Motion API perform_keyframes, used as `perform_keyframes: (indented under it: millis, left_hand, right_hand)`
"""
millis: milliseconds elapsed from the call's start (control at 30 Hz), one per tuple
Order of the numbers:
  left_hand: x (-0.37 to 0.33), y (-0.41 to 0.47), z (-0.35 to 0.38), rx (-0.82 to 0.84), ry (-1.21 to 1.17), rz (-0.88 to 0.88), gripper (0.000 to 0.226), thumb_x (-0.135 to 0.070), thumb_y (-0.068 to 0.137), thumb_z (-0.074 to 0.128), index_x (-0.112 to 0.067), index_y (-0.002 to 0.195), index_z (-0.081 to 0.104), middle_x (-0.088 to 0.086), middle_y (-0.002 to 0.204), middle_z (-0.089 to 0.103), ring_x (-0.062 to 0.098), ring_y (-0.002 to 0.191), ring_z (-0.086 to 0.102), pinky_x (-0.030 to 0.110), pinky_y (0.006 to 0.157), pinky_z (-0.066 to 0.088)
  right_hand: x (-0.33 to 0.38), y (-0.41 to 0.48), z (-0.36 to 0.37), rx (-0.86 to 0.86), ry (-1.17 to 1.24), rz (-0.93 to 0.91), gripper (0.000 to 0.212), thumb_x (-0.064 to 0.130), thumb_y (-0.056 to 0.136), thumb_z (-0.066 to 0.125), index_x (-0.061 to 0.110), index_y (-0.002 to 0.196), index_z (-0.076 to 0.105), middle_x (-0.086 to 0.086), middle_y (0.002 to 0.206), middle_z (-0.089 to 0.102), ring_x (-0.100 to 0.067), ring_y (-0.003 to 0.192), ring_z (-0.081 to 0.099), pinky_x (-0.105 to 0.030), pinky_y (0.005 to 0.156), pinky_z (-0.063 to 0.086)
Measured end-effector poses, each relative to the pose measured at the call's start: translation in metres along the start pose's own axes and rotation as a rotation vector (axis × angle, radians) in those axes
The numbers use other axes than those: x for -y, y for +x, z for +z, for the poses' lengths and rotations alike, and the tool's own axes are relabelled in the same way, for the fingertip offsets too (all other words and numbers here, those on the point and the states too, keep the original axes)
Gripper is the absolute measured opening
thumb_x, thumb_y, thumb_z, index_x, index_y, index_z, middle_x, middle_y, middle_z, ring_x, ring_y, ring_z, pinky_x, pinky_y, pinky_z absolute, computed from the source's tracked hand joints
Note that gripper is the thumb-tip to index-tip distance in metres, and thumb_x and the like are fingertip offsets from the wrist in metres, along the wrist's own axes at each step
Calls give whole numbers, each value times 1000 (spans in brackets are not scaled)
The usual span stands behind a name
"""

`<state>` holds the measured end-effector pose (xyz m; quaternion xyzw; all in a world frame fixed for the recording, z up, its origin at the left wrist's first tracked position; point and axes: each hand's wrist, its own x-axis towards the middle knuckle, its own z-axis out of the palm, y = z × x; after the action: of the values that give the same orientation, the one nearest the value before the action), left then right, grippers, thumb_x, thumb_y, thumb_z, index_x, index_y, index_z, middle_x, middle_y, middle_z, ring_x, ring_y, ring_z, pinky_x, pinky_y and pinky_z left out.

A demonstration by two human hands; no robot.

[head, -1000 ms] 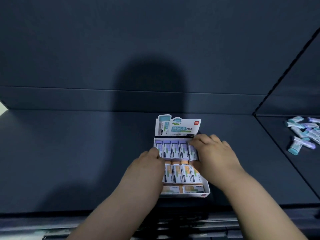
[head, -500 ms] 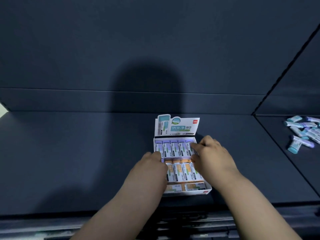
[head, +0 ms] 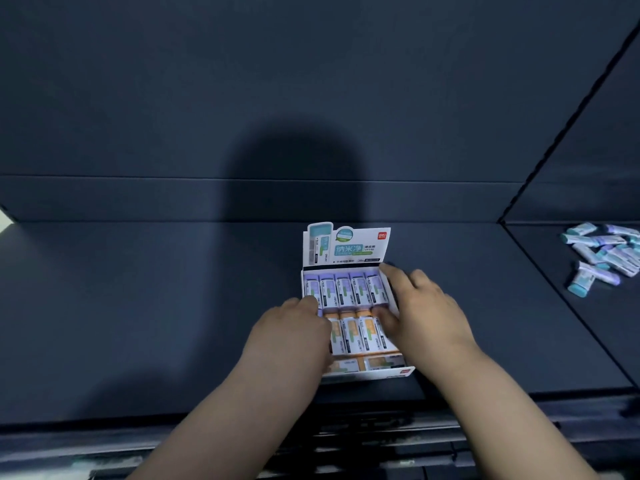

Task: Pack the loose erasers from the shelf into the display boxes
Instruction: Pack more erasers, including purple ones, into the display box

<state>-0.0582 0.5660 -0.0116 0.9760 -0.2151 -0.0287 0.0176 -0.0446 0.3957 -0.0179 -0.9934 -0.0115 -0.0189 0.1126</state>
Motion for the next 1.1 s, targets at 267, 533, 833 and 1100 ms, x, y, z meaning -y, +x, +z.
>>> perform_keyframes:
  millis: [267,533,833,1100]
  left_hand:
    - [-22,14,-21,-178,73,89,38,-44,80,64,-22,110,66,-2,105,64,20,99,58,32,81,44]
    - [-80,38,-17,-179,-1,116,64,-43,95,42,-17,148,18,1,147,32,19,136,25,30,109,19]
    - [-176,71,-14,-178,13,48,63,-44,96,39,-18,148,15,0,149,29,19,139,20,30,114,7]
    - [-281,103,-16,-159,-38,-7,60,-43,97,37,-19,148,16,-1,149,28,17,138,22,26,113,11]
  right_hand:
    - [-14,-18,-35,5,-22,-30,55,53,88,45,33,138,33,4,130,46,-20,122,43,-33,94,39]
    - [-62,-31,-51,128,-24,-115,70,56,88,43,31,146,12,9,154,14,-11,141,12,-29,114,20]
    - [-166,-32,-78,129,-106,-178,73,58,88,39,25,147,12,5,153,18,-12,141,14,-30,115,20]
    - [-285,-52,-105,136,-77,-166,70,56,88,43,26,146,17,6,151,22,-13,139,17,-28,113,21]
